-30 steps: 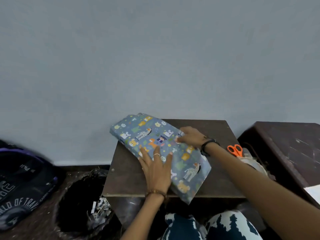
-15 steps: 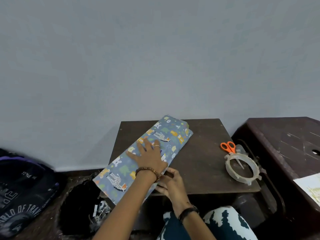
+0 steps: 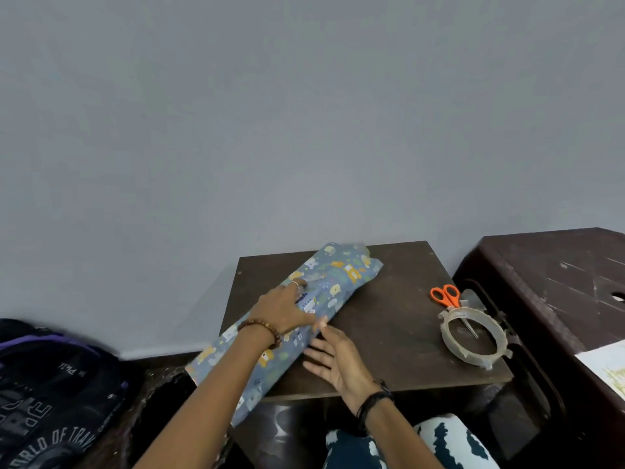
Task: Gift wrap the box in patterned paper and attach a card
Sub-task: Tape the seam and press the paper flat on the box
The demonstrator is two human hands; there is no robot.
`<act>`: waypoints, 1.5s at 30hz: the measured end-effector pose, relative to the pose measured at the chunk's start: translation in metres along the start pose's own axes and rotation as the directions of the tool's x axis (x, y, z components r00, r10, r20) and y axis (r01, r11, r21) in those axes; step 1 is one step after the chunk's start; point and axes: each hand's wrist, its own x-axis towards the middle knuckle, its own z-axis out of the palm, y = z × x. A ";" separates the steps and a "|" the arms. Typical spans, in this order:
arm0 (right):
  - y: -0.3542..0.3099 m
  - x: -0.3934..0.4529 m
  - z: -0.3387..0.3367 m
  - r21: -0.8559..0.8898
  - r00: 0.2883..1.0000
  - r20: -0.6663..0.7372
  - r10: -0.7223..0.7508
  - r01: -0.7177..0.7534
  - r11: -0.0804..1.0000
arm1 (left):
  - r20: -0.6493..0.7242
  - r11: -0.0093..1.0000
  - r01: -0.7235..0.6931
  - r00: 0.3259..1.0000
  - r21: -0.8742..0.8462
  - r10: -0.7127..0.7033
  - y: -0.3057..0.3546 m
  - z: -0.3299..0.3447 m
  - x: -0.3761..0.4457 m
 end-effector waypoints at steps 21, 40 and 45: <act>-0.016 -0.001 -0.036 -0.589 0.961 -0.012 -0.278 0.218 0.778 | 0.213 0.989 0.013 0.976 0.148 -0.044 0.011 0.005 -0.018; -0.046 0.029 -0.029 -0.714 0.615 0.670 -0.415 0.384 -0.585 | 0.417 0.985 0.135 0.905 -0.110 -0.077 -0.048 -0.062 0.037; -0.058 0.050 -0.009 -0.734 0.753 0.627 -0.201 0.483 -0.478 | 0.404 1.000 0.020 0.915 -0.013 -0.013 -0.030 -0.059 0.044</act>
